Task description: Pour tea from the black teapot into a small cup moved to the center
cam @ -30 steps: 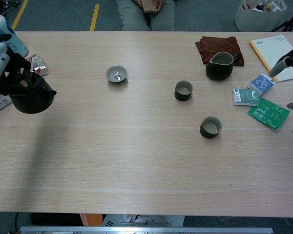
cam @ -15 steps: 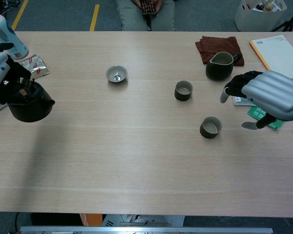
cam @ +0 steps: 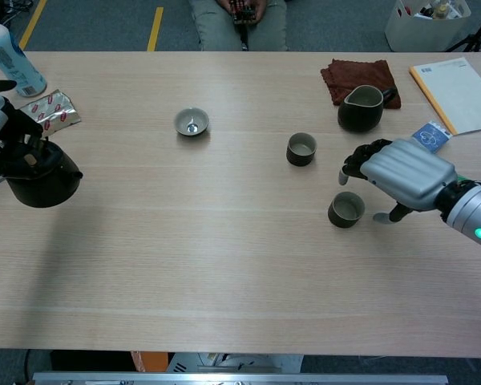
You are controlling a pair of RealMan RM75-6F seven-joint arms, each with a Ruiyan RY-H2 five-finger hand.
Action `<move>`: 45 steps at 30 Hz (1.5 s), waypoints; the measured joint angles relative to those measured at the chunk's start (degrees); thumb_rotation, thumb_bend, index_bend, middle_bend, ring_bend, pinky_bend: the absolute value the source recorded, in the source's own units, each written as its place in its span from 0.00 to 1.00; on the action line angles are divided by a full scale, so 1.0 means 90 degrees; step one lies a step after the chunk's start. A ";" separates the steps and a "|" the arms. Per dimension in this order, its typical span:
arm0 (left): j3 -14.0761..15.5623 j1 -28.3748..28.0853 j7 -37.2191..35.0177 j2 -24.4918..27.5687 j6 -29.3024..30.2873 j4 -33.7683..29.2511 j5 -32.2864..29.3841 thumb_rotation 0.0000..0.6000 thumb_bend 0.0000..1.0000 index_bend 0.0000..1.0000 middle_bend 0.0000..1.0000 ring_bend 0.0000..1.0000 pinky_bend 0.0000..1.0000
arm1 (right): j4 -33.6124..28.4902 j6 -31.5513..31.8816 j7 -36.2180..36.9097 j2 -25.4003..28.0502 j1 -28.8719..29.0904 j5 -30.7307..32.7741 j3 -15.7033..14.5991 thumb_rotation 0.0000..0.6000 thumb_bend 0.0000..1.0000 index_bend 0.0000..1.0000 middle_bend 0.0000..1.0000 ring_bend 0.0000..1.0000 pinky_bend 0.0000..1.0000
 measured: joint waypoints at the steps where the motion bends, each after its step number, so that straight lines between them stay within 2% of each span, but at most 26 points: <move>1: 0.0003 0.0003 -0.0013 0.0010 -0.0008 0.0002 0.0000 1.00 0.33 0.93 0.98 0.80 0.05 | 0.0049 -0.0025 -0.0029 -0.0065 0.0028 0.0041 -0.0001 1.00 0.11 0.32 0.28 0.19 0.23; 16: 0.0027 0.0066 -0.0216 0.0044 -0.0047 0.0091 0.0022 1.00 0.33 0.93 0.98 0.80 0.05 | 0.0449 -0.0244 -0.0503 -0.0504 0.0223 0.0527 -0.0129 1.00 0.11 0.32 0.28 0.19 0.23; 27: 0.0014 0.0095 -0.0339 0.0087 -0.0038 0.0122 0.0073 1.00 0.33 0.93 0.98 0.80 0.05 | 0.0632 -0.0216 -0.0617 -0.0723 0.0343 0.0706 -0.0139 1.00 0.18 0.32 0.28 0.19 0.23; 35: 0.0015 0.0126 -0.0389 0.0131 -0.0017 0.0105 0.0111 1.00 0.33 0.93 0.98 0.80 0.05 | 0.0626 -0.0136 -0.0660 -0.0777 0.0391 0.0765 -0.0172 1.00 0.22 0.44 0.28 0.19 0.23; 45: 0.0009 0.0132 -0.0373 0.0179 -0.0016 0.0056 0.0158 1.00 0.33 0.93 0.98 0.79 0.05 | 0.0311 -0.0103 -0.0595 -0.0729 0.0509 0.0853 -0.0074 1.00 0.23 0.45 0.28 0.19 0.23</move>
